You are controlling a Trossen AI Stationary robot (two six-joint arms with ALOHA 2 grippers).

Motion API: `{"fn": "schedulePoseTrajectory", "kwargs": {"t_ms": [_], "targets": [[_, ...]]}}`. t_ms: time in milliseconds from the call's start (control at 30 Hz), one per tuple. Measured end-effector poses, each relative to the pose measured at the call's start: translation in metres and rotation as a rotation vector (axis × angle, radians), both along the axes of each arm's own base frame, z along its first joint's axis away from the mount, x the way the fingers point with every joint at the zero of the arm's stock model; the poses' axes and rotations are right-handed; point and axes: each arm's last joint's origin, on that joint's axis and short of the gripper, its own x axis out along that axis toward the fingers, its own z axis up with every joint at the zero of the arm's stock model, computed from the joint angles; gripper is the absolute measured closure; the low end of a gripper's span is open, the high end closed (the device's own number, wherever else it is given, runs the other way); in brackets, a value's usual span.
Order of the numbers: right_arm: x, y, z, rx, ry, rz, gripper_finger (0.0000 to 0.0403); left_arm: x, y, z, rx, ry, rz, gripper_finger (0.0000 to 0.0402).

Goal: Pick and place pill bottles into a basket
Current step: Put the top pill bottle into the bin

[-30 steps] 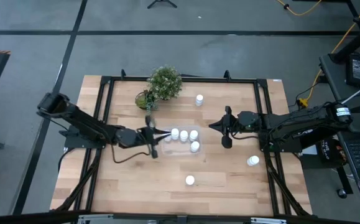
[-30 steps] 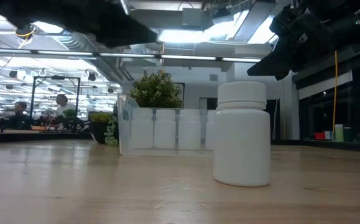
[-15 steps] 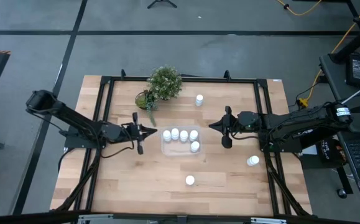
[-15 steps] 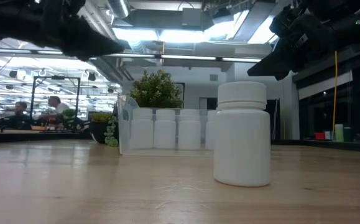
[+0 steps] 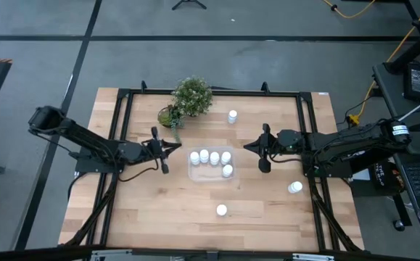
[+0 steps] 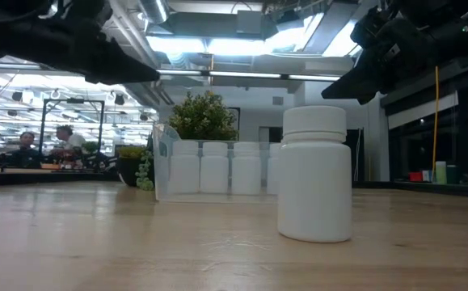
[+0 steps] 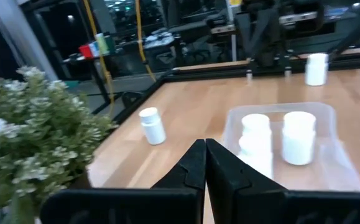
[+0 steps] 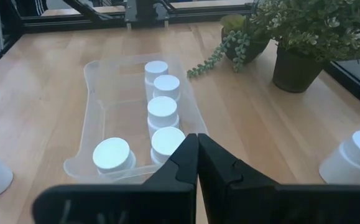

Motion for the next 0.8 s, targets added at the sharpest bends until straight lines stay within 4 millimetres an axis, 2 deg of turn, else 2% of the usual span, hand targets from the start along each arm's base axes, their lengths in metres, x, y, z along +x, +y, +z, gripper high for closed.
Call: {"fn": "schedulePoseTrajectory", "kwargs": {"t_ms": [167, 367, 533, 800], "targets": [[0.000, -0.002, 0.000, 0.020, -0.003, -0.018, 0.0391, 0.002, 0.011, 0.000, 0.000, 0.002, 0.044, 0.0400], [0.000, -0.002, 0.000, 0.022, -0.003, -0.018, 0.0391, 0.004, 0.022, 0.000, -0.015, 0.004, 0.010, 0.0399], [0.000, -0.002, 0.000, 0.022, -0.003, -0.018, 0.0391, 0.005, 0.025, 0.000, -0.025, 0.006, -0.041, 0.0400], [0.000, -0.002, 0.000, 0.022, -0.003, -0.017, 0.0391, 0.005, 0.028, -0.001, -0.025, 0.007, -0.029, 0.0399]]}}
